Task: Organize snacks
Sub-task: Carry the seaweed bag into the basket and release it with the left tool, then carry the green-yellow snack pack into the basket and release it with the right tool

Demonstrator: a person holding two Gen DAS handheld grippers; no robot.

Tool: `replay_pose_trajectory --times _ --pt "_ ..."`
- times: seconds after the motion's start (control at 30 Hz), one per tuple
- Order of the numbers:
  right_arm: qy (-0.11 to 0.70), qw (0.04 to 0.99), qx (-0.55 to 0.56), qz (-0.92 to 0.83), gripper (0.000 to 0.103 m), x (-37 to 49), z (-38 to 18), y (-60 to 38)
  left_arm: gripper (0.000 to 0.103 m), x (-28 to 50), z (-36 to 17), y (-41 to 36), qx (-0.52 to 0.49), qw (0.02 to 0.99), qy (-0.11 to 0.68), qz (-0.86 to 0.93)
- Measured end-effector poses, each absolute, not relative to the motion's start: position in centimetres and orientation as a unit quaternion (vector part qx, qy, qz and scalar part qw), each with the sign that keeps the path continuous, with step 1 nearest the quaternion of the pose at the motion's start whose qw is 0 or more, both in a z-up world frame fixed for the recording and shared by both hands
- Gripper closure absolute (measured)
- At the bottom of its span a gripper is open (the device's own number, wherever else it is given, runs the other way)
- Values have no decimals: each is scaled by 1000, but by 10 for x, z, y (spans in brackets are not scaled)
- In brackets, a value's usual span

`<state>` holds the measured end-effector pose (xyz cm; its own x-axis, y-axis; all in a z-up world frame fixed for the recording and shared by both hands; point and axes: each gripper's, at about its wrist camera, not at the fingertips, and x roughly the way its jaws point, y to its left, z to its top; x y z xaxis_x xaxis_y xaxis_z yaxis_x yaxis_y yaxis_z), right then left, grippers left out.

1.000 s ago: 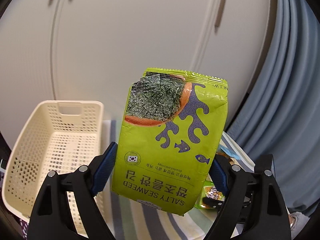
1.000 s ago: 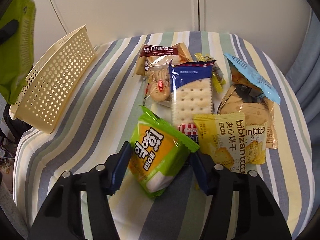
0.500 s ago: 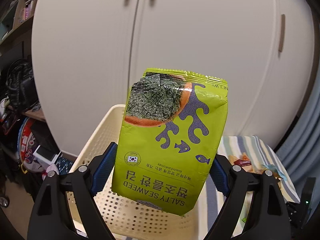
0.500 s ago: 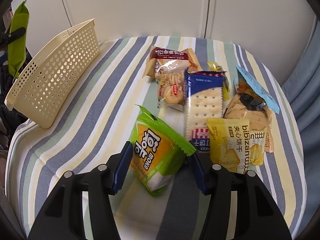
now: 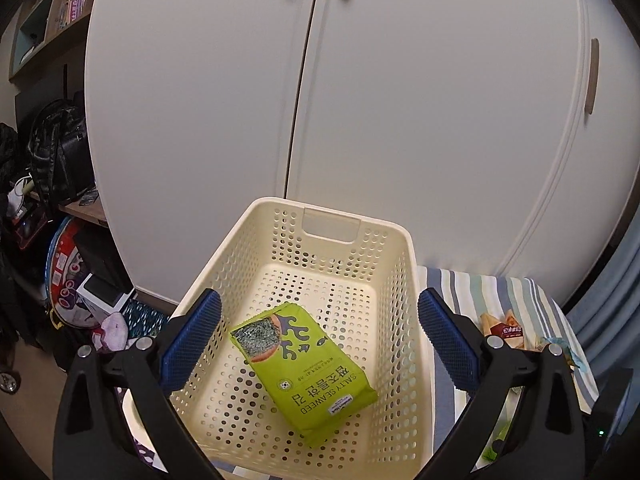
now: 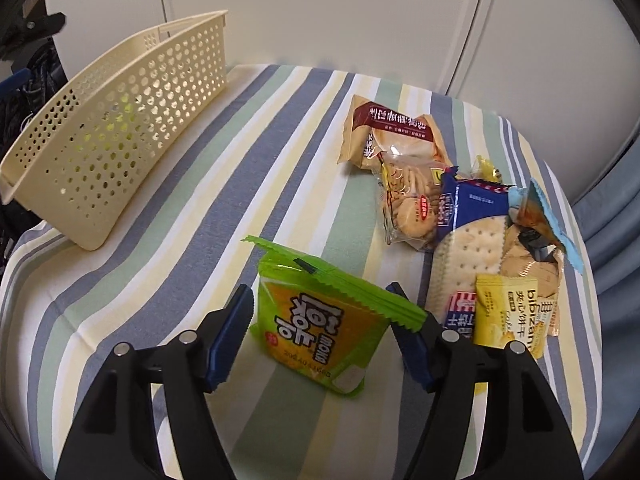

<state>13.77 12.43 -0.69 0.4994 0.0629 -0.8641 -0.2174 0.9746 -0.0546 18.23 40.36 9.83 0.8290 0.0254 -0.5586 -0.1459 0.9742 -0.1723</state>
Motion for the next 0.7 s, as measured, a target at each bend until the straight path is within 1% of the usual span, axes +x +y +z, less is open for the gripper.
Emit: replay_pose_trajectory --times 0.2,0.37,0.53,0.7 --pt "498 861 -74 75 40 148 -12 124 3 182 94 418 -125 949 285 46" --pt "475 875 -61 67 41 143 0 121 3 180 95 427 -133 949 280 56" --pt "433 897 -33 78 41 141 38 126 3 172 104 435 -137 952 263 72" --pt "385 913 -8 136 41 141 85 156 3 163 115 443 -130 956 245 96"
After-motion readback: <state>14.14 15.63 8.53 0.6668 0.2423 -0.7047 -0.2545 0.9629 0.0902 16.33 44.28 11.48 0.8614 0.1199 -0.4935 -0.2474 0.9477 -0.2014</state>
